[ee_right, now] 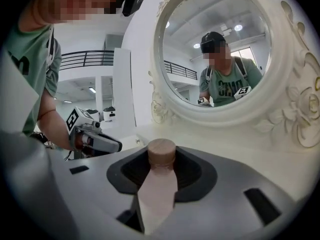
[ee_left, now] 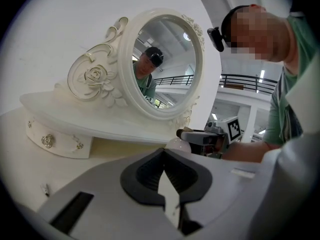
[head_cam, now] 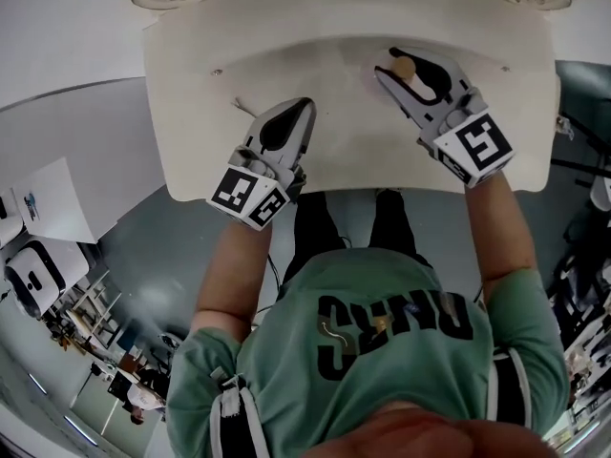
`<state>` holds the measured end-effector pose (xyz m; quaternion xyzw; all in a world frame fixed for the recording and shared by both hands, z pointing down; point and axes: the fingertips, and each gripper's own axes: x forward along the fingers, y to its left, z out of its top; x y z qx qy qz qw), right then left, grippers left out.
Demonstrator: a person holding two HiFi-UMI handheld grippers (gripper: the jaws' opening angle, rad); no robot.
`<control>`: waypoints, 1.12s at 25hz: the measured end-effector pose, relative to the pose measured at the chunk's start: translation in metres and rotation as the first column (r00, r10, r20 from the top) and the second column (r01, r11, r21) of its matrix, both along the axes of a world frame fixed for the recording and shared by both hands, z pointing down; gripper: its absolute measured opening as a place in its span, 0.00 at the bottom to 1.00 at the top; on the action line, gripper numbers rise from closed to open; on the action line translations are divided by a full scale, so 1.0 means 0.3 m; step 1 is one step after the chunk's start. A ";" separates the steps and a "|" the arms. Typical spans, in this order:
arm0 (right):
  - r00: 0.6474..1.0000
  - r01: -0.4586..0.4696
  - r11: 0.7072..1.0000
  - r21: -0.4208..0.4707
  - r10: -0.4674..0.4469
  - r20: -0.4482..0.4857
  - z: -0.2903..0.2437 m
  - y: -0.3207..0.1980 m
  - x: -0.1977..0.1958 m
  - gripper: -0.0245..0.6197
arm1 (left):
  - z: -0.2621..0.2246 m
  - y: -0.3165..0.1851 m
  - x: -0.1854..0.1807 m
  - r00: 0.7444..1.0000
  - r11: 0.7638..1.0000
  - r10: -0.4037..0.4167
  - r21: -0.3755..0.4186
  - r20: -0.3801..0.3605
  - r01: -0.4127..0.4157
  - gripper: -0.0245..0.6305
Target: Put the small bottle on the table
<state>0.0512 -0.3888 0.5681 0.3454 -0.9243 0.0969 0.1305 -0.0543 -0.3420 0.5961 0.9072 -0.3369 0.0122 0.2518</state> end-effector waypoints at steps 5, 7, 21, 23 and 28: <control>1.000 0.013 1.000 -0.002 -0.013 -0.011 0.056 -0.010 -0.035 0.23 | 0.031 0.020 0.024 1.000 1.000 0.018 0.020 0.005 -0.018 0.05; 1.000 0.022 1.000 -0.001 -0.022 -0.016 0.070 -0.007 -0.049 0.23 | 0.044 0.031 0.029 1.000 0.999 0.023 0.024 0.010 -0.024 0.05; 0.999 0.027 1.000 -0.012 -0.027 -0.044 0.152 -0.028 -0.093 0.23 | 0.081 0.066 0.014 1.000 1.000 0.020 0.022 0.001 -0.020 0.05; 0.998 0.026 0.999 -0.018 -0.027 -0.048 0.165 -0.026 -0.097 0.23 | 0.083 0.070 0.008 1.000 1.000 0.018 0.020 -0.001 -0.018 0.05; 0.998 0.027 0.999 -0.043 -0.029 -0.061 0.211 -0.029 -0.105 0.23 | 0.092 0.070 -0.007 1.000 1.000 0.016 0.017 -0.002 -0.016 0.05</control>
